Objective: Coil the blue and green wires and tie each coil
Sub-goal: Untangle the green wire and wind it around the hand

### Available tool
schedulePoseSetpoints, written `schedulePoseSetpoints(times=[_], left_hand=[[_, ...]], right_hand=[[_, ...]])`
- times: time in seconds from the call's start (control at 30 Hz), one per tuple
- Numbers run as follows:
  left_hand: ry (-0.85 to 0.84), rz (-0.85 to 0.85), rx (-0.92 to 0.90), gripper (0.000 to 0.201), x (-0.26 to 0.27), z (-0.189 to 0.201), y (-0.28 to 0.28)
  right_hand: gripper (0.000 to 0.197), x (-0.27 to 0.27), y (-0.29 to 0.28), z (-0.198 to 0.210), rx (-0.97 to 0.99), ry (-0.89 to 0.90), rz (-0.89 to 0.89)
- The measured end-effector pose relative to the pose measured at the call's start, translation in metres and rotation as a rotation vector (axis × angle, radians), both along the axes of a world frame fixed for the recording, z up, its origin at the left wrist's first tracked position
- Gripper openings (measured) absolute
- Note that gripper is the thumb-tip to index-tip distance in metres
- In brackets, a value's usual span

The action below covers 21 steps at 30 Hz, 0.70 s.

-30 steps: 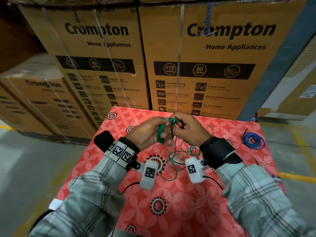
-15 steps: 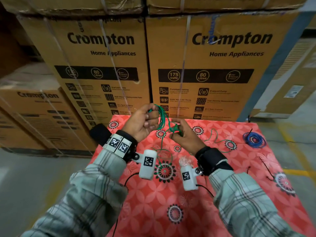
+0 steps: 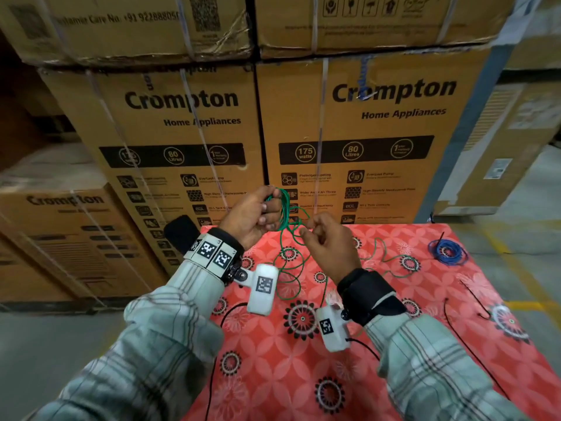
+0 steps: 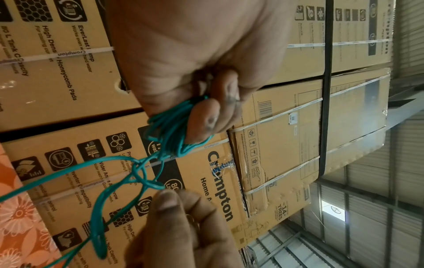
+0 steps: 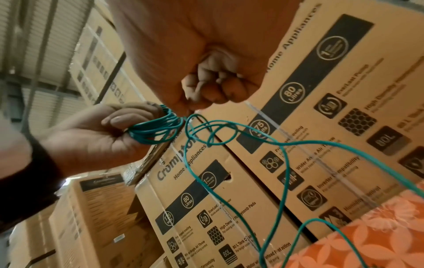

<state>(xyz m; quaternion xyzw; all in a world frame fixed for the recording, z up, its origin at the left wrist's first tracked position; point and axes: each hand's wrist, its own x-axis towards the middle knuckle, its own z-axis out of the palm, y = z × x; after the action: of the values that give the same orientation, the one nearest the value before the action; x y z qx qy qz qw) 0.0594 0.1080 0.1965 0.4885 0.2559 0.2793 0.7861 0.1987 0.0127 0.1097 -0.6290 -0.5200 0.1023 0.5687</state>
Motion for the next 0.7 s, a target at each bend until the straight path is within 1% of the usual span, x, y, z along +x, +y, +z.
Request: schedulePoseSetpoints(times=[0.03, 0.13, 0.17, 0.2, 0.23, 0.3, 0.33, 0.4, 0.47, 0.53, 0.6, 0.7], left_hand=[[-0.002, -0.003, 0.0, 0.027, 0.0, 0.001, -0.001], [-0.02, -0.023, -0.014, 0.027, 0.002, 0.006, -0.004], [-0.028, -0.032, -0.024, 0.027, 0.002, 0.008, -0.006], [-0.038, -0.041, -0.034, 0.027, 0.003, 0.01, -0.007], [-0.049, -0.048, -0.041, 0.028, 0.004, 0.012, -0.008], [-0.07, -0.043, -0.041, 0.028, 0.004, 0.016, -0.008], [-0.087, -0.025, -0.034, 0.027, 0.003, 0.018, -0.006], [-0.134, 0.029, -0.008, 0.026, 0.0, 0.023, 0.003], [-0.165, 0.078, 0.007, 0.025, -0.002, 0.027, 0.013], [-0.169, 0.119, 0.006, 0.026, 0.002, 0.028, 0.017], [-0.157, 0.137, 0.011, 0.027, 0.014, 0.025, 0.012], [-0.156, 0.129, -0.009, 0.028, 0.037, 0.02, 0.0]], right_hand=[[0.014, -0.005, 0.0, 0.004, -0.001, -0.022, 0.033], [0.04, -0.01, 0.006, 0.011, -0.066, -0.141, 0.063], [0.043, -0.01, 0.01, 0.012, -0.104, -0.203, 0.05], [0.04, -0.008, 0.014, 0.012, -0.133, -0.267, 0.034], [0.032, -0.007, 0.018, 0.011, -0.142, -0.319, 0.021], [0.016, 0.0, 0.025, 0.007, -0.137, -0.354, -0.008], [0.012, 0.005, 0.026, 0.003, -0.139, -0.347, -0.02], [0.013, 0.018, 0.027, -0.009, -0.171, -0.361, -0.027], [0.017, 0.034, 0.025, -0.026, -0.257, -0.401, -0.035], [0.021, 0.048, 0.022, -0.039, -0.335, -0.382, -0.049], [0.025, 0.056, 0.019, -0.047, -0.396, -0.358, -0.046], [0.022, 0.069, 0.016, -0.051, -0.466, -0.34, -0.039]])
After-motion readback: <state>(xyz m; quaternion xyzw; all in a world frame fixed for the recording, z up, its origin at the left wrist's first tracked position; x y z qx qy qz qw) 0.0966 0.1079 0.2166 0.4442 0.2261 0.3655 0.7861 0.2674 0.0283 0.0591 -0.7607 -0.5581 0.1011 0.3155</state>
